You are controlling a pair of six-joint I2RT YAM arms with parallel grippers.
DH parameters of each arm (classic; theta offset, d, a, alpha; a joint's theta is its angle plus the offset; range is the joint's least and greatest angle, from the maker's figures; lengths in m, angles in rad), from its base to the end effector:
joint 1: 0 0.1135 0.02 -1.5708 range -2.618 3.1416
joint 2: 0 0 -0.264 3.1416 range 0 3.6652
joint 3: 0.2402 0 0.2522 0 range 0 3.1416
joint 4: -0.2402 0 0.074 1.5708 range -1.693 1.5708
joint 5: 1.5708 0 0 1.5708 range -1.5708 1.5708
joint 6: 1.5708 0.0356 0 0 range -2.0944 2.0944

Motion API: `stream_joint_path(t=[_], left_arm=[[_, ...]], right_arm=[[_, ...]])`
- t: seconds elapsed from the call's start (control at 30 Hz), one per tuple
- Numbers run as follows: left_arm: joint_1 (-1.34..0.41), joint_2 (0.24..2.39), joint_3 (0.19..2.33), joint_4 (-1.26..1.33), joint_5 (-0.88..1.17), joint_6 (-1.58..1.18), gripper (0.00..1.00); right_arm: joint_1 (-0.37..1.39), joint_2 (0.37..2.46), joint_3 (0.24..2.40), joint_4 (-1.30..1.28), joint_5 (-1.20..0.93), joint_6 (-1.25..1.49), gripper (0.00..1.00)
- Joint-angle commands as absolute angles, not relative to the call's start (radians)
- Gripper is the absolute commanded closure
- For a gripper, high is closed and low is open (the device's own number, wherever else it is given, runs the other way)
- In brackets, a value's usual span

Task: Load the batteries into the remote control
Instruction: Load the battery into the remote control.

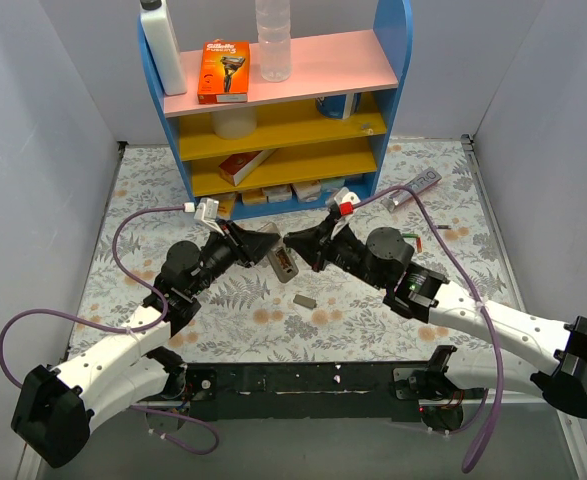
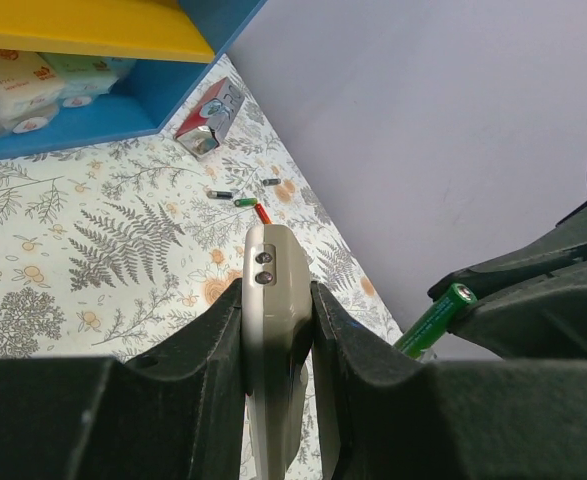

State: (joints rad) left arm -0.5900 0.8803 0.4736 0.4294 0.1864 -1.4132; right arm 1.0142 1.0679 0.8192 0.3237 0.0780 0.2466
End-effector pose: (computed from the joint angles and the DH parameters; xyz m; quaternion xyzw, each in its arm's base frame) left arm 0.1704 -0.1221 0.2777 -0.2175 0.6645 -0.6348 0.3289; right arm 0.1366 0.2143 0.3509 -0.2280 0.6408 0.4104 0.6074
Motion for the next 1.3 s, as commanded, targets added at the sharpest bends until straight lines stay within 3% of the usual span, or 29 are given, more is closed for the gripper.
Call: stream_joint_path(t=[0.0, 1.27], left_arm=[[-0.584, 0.859, 0.5, 0.453, 0.155, -1.428, 1.0], [-0.584, 0.836, 0.548, 0.376, 0.121, -1.477, 1.0]], right_arm=[[1.034, 1.081, 0.81, 0.434, 0.115, 0.235, 0.99], [1.072, 1.19, 0.788, 0.394, 0.161, 0.092, 0.99]])
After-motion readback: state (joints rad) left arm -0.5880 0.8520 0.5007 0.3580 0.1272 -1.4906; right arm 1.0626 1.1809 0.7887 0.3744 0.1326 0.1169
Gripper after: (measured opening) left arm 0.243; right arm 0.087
